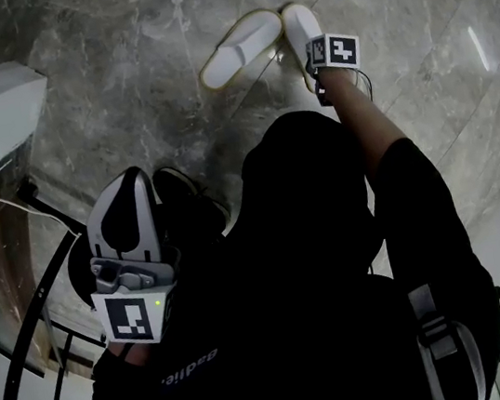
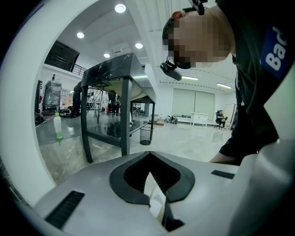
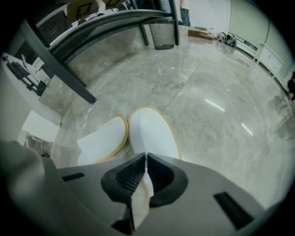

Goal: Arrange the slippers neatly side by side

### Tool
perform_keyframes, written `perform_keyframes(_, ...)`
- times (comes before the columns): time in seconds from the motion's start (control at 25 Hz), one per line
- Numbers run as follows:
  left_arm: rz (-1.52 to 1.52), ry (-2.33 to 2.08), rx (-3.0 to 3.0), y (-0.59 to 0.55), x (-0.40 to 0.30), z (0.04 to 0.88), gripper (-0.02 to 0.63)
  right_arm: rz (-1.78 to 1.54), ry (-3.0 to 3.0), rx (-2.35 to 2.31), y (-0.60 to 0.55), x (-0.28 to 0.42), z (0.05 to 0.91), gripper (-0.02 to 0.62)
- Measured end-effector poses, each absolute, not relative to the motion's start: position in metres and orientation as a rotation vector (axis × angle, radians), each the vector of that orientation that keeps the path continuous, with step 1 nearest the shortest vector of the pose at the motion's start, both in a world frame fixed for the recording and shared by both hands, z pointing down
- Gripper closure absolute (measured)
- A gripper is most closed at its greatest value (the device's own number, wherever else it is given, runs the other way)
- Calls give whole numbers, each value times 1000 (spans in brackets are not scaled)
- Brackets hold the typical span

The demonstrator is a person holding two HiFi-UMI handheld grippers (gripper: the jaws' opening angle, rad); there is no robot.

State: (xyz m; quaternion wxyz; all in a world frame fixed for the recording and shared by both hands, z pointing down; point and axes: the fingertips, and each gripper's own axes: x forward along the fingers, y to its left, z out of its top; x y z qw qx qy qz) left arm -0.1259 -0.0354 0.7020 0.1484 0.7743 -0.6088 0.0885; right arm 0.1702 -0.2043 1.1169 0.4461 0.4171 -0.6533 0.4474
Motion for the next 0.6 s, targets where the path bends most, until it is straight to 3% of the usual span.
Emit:
perform_keyframes(0.28,223,-1705,2269,-43,-119,704,620,1182,-1549,1114,-188,208,1123,581)
perform_keyframes(0.6,186,-1687,2283,-49,-116,703,620,1214,-1584,1075,-182,201,1122,580)
